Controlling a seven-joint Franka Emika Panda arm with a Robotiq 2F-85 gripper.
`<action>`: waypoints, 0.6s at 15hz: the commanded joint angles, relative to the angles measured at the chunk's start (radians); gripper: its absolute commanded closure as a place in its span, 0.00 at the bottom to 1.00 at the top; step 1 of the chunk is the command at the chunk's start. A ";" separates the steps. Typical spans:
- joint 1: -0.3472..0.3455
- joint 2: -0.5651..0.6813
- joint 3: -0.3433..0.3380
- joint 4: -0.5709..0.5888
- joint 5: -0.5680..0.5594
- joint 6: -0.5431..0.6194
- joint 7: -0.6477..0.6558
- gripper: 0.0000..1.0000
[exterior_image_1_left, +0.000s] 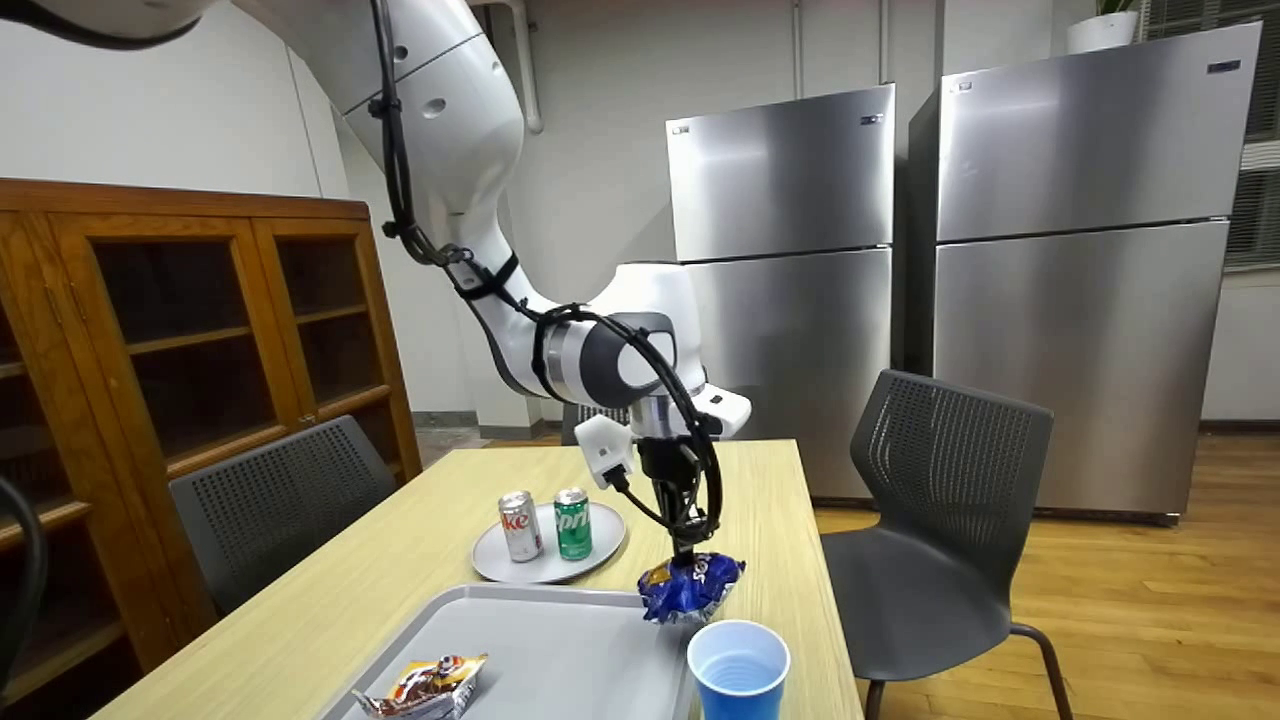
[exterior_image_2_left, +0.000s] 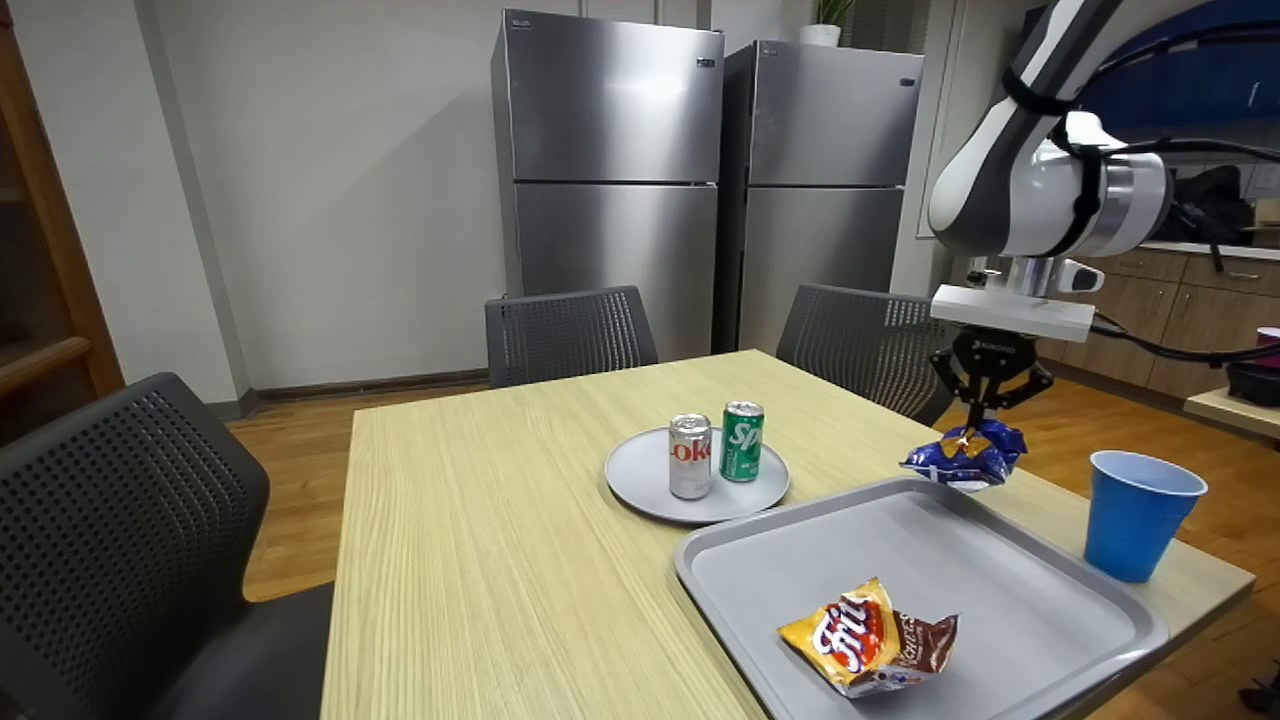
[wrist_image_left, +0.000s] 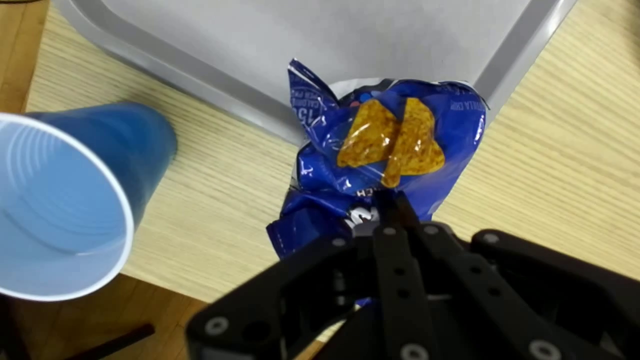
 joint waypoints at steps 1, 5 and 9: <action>-0.025 0.044 -0.015 0.064 0.017 -0.019 0.028 1.00; -0.047 0.080 -0.041 0.101 0.020 -0.025 0.042 1.00; -0.054 0.116 -0.063 0.131 0.017 -0.023 0.064 1.00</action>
